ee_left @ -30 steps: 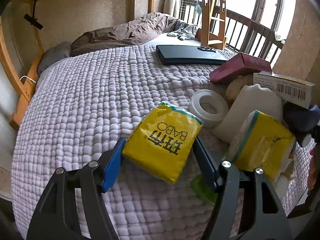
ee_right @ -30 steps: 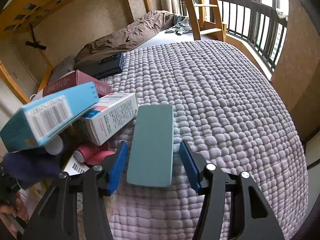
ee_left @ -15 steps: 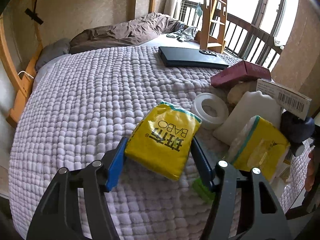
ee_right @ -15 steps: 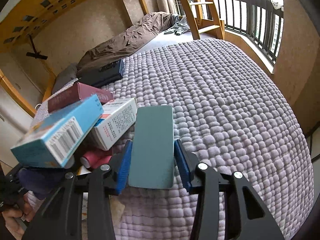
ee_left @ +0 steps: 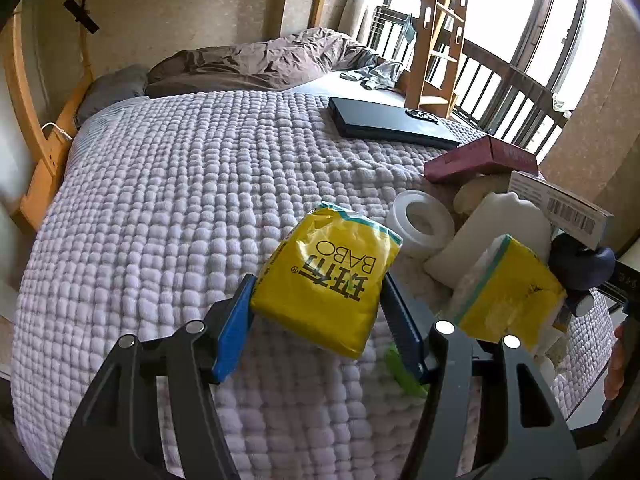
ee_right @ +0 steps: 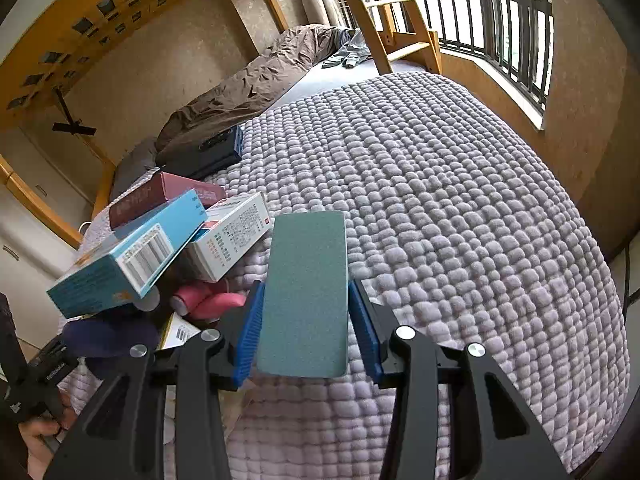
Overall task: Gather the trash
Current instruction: 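Grasp the yellow BABO packet with the left tool while the right tool grasps the teal box, then carry the yellow BABO packet and teal box over the white bin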
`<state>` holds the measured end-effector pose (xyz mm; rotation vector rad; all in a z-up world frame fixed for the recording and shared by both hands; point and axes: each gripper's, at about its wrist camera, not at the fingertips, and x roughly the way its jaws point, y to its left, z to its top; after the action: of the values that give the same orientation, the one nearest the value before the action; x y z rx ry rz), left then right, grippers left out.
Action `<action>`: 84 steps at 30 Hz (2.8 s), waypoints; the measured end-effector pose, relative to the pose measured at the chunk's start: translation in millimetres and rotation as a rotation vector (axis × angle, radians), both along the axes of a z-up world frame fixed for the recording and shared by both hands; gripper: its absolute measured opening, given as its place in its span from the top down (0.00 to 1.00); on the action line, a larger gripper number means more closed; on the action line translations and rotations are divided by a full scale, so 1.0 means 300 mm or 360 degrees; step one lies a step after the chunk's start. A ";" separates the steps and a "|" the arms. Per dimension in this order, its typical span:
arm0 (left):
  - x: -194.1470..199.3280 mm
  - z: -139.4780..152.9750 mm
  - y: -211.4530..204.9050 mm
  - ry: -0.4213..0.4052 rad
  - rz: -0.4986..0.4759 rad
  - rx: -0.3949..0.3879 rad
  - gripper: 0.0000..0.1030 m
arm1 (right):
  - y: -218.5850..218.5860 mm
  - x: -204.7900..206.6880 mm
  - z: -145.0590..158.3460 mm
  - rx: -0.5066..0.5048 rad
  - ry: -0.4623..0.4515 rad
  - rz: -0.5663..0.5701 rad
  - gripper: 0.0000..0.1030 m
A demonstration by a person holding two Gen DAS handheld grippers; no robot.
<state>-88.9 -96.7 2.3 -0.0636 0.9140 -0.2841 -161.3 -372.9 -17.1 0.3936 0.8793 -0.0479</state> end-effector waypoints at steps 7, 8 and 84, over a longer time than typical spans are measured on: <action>-0.049 0.023 0.008 -0.0005 0.0027 -0.0003 0.38 | 0.014 -0.038 0.023 0.0005 -0.0021 0.0022 0.59; -0.059 0.028 0.010 -0.0005 0.0030 -0.0009 0.38 | 0.017 -0.047 0.026 0.0008 -0.0023 0.0026 0.59; -0.682 0.055 -0.116 0.0090 -0.0307 0.0035 0.38 | 0.322 -0.708 0.039 -0.0005 0.0106 0.0369 0.59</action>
<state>-293.6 -131.6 18.8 0.0374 0.9806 -0.4530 -373.8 -276.3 -5.4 0.2863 0.9858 0.1519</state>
